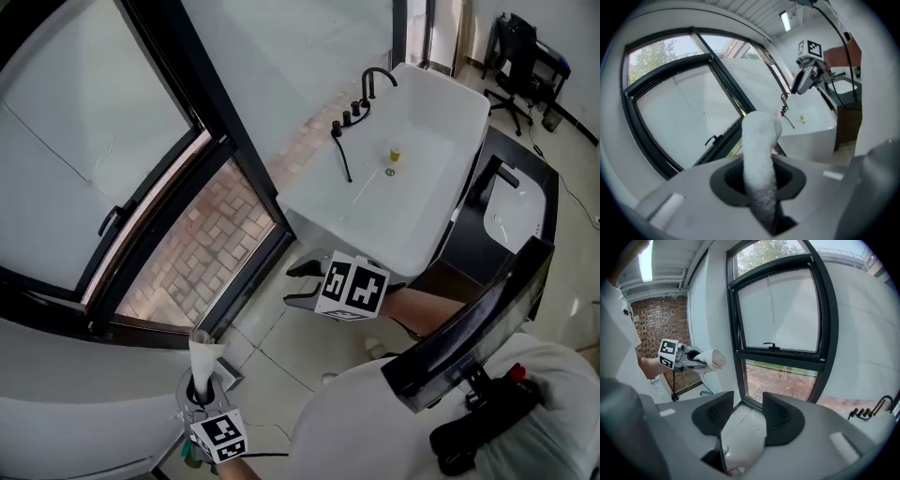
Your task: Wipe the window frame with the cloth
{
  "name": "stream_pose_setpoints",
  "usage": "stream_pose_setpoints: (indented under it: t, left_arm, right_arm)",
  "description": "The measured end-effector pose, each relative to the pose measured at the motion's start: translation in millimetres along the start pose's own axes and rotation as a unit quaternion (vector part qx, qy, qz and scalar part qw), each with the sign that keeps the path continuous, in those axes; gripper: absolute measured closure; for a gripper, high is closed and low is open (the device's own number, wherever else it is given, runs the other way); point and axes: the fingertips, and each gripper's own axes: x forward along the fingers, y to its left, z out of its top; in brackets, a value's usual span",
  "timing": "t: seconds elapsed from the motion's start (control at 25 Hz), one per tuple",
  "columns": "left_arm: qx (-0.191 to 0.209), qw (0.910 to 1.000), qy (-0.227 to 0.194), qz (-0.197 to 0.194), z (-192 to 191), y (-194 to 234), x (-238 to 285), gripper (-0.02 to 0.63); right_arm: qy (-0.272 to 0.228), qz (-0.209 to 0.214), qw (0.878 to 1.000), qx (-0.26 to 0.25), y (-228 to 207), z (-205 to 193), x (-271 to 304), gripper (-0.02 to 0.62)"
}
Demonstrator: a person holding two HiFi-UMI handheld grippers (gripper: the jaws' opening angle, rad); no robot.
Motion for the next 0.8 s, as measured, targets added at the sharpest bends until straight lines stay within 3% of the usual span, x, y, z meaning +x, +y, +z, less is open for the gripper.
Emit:
stream_pose_setpoints:
  t: [0.8]
  left_arm:
    - [0.000,0.9999,0.012,0.000,7.1,-28.5,-17.0,0.509]
  right_arm:
    - [-0.008,0.001,1.000,-0.010,7.0,-10.8,-17.1,0.400]
